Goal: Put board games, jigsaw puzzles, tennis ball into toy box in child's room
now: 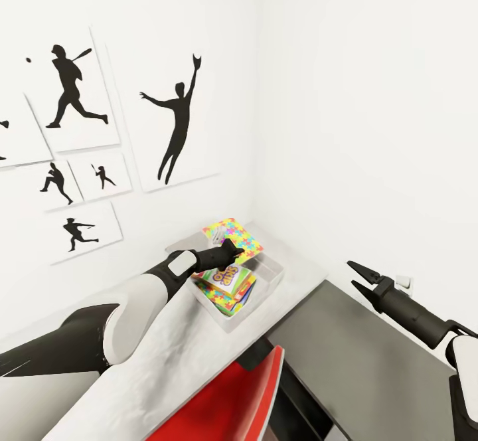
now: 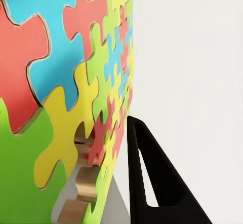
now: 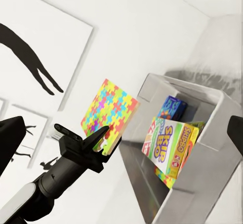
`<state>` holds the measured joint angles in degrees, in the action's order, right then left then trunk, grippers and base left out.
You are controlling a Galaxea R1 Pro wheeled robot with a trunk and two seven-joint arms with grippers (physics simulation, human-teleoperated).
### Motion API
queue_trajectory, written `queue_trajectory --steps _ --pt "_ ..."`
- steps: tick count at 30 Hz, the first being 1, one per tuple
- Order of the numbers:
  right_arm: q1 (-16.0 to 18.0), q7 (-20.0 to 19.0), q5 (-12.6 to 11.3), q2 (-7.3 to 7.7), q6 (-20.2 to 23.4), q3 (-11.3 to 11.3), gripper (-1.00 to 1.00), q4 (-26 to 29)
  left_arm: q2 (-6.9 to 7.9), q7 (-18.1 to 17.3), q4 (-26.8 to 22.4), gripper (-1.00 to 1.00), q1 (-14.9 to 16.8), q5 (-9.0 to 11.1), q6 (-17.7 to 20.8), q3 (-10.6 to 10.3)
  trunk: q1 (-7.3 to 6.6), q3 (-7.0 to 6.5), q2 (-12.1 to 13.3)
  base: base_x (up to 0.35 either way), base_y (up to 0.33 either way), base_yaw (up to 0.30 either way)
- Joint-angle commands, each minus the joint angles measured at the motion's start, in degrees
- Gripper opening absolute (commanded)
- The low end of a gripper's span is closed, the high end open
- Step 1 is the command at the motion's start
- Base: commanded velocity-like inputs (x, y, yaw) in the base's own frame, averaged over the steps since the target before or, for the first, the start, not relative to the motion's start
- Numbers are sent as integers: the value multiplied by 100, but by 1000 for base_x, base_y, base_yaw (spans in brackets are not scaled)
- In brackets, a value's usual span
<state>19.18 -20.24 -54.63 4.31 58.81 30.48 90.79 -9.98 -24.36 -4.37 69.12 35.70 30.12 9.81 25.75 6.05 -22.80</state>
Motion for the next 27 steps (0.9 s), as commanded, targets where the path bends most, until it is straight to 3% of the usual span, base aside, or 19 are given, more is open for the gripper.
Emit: queue_trajectory --steps 1,27 --pt "7 -60 58 -1 25 10 100 0 -1 1 -3 -100 5 -11 39 47 3 12 -12 0 -38 -3" --pt "7 -60 58 -1 25 2 100 0 -1 1 -3 -100 5 7 35 47 3 12 -12 0 -41 0"
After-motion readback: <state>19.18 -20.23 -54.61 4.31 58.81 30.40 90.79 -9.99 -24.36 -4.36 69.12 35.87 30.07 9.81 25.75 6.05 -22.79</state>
